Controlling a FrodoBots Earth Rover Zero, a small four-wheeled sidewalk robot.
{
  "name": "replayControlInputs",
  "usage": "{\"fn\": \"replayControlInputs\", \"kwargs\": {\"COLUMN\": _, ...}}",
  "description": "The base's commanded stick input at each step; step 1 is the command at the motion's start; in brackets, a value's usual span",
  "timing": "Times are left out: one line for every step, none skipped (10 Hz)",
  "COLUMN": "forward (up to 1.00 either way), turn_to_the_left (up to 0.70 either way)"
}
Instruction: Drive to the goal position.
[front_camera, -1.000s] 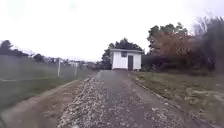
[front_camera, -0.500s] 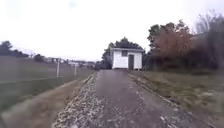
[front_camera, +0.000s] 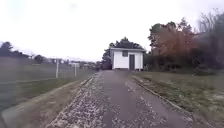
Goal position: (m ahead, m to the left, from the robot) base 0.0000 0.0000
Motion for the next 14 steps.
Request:
{"fn": "replayControlInputs", "kwargs": {"forward": 0.6, "turn_to_the_left": -0.01}}
{"fn": "replayControlInputs", "kwargs": {"forward": 0.6, "turn_to_the_left": 0.0}}
{"fn": "replayControlInputs", "kwargs": {"forward": 0.6, "turn_to_the_left": 0.0}}
{"fn": "replayControlInputs", "kwargs": {"forward": 0.6, "turn_to_the_left": 0.0}}
{"fn": "replayControlInputs", "kwargs": {"forward": 0.6, "turn_to_the_left": 0.0}}
{"fn": "replayControlInputs", "kwargs": {"forward": 0.6, "turn_to_the_left": 0.0}}
{"fn": "replayControlInputs", "kwargs": {"forward": 0.6, "turn_to_the_left": 0.0}}
{"fn": "replayControlInputs", "kwargs": {"forward": 0.6, "turn_to_the_left": 0.0}}
{"fn": "replayControlInputs", "kwargs": {"forward": 0.6, "turn_to_the_left": 0.0}}
{"fn": "replayControlInputs", "kwargs": {"forward": 0.6, "turn_to_the_left": 0.0}}
{"fn": "replayControlInputs", "kwargs": {"forward": 0.6, "turn_to_the_left": 0.0}}
{"fn": "replayControlInputs", "kwargs": {"forward": 0.6, "turn_to_the_left": 0.0}}
{"fn": "replayControlInputs", "kwargs": {"forward": 0.6, "turn_to_the_left": 0.0}}
{"fn": "replayControlInputs", "kwargs": {"forward": 0.6, "turn_to_the_left": 0.0}}
